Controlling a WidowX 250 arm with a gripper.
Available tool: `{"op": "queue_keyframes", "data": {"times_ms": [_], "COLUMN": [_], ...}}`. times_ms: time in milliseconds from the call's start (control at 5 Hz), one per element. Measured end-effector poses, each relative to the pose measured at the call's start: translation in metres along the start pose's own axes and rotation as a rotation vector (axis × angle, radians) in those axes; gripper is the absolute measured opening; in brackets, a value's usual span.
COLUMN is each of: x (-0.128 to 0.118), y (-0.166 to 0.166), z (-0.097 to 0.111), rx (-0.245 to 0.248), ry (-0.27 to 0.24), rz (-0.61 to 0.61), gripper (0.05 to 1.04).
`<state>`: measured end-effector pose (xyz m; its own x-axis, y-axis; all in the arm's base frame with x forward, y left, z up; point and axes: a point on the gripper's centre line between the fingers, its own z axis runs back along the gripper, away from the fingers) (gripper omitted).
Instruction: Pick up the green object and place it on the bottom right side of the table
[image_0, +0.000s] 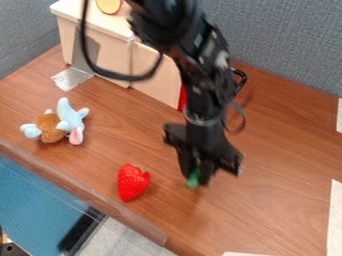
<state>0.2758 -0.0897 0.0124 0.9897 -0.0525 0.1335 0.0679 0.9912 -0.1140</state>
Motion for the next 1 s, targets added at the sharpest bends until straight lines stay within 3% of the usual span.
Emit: {"op": "queue_keyframes", "data": {"times_ms": [200,400,600,800,1000], "x": [-0.003,-0.003,-0.008,-0.005,-0.002], "y": [-0.007,-0.007,-0.008,-0.01,-0.008], "z": [-0.013,-0.013,-0.012,0.016,0.046], "rx": [0.009,0.012,0.003,-0.015,-0.02], "ry": [0.039,0.045,0.074,0.046,-0.004], "rz": [-0.027,-0.026,-0.035,-0.047,-0.037], "gripper": [0.3,0.37,0.678,0.95,1.005]}}
